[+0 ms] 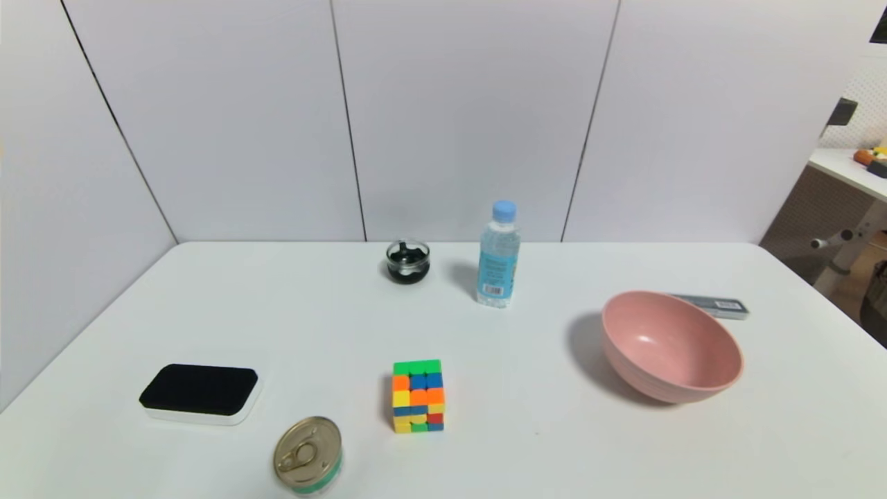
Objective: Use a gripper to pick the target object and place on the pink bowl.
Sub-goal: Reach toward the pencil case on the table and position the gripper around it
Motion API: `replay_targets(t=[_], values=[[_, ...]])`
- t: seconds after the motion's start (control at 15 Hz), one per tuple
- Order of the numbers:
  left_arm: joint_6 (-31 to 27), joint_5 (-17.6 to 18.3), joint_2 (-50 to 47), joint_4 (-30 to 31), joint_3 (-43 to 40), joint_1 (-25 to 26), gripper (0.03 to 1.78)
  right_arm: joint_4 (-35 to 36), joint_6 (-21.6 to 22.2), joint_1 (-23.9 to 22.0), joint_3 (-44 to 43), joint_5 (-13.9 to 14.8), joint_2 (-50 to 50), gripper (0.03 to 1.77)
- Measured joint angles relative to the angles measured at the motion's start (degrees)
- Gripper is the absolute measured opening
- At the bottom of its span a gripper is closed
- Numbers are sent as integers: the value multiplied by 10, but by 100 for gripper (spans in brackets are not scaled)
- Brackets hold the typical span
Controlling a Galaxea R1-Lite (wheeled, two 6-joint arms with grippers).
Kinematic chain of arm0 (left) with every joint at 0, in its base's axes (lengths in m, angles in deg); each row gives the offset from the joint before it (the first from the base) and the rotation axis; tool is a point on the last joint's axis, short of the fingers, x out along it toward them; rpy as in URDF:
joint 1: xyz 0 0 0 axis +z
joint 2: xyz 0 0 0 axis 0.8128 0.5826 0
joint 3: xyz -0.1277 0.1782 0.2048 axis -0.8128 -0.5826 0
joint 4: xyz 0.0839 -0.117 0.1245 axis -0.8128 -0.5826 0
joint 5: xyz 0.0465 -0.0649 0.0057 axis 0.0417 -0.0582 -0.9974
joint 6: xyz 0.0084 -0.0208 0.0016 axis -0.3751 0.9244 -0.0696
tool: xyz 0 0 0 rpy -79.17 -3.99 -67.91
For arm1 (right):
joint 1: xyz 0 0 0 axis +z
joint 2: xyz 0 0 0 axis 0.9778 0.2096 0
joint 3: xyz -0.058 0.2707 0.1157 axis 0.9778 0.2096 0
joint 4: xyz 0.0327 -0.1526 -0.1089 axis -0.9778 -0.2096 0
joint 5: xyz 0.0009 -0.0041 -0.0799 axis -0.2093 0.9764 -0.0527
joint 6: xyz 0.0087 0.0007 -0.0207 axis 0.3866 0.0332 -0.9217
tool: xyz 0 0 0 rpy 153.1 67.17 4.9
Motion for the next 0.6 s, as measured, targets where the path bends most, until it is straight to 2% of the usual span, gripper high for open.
replay_targets(t=[0.27,0.47,0.6], values=[[0,0,0,0,0,0,169,15,2,0,-14,3,46,170],[0,0,0,0,0,0,169,57,3,2,-70,3,172,170],[0,0,0,0,0,0,169,80,9,2,-138,4,270,170]])
